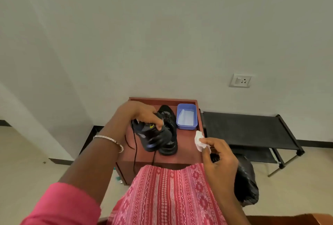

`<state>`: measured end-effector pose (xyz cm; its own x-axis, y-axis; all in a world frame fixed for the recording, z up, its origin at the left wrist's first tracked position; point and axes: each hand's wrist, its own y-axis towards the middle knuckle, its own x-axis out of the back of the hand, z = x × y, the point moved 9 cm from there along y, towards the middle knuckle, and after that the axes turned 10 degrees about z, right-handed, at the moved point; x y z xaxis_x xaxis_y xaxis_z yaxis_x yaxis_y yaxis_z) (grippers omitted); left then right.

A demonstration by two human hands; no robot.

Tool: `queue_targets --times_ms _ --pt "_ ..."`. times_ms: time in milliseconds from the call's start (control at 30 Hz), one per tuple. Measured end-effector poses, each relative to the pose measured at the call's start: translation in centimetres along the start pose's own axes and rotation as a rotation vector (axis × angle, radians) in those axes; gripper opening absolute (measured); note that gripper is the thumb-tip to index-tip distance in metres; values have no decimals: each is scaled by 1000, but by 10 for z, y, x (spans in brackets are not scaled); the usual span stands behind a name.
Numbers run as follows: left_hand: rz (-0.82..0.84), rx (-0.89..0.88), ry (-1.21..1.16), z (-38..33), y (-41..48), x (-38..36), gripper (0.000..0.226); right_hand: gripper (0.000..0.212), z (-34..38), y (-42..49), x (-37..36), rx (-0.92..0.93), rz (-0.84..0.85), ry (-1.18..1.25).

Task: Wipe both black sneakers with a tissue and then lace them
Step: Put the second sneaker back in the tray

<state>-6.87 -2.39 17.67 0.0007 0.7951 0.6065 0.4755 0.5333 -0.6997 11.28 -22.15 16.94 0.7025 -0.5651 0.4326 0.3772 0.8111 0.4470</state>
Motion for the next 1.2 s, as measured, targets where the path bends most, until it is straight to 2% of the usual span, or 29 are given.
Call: queue_targets --times_ms 67,167,267,567,833,1000,1100,1167,1200 --pt "-4 95 230 19 16 0 25 36 -3 -1 -10 0 32 -5" --pt "-26 194 417 55 49 -8 38 38 -14 0 -26 -26 73 -13" --pt "-120 212 573 77 80 -18 42 36 -25 4 -45 -60 123 3" --pt "-315 219 462 109 146 -43 34 38 -56 24 -91 -175 222 86" --pt "-346 235 450 121 164 -65 36 35 -78 38 -112 -210 233 41" --pt "-417 253 207 120 156 -60 40 32 -90 40 -118 -329 221 170" --pt "-659 161 -17 95 141 -46 31 30 -111 36 -116 -492 197 299" --pt "-802 27 -265 71 129 -46 21 34 -126 32 -112 -591 171 417" --pt "-824 -34 -401 58 127 -52 16 37 -132 30 -108 -634 151 470"
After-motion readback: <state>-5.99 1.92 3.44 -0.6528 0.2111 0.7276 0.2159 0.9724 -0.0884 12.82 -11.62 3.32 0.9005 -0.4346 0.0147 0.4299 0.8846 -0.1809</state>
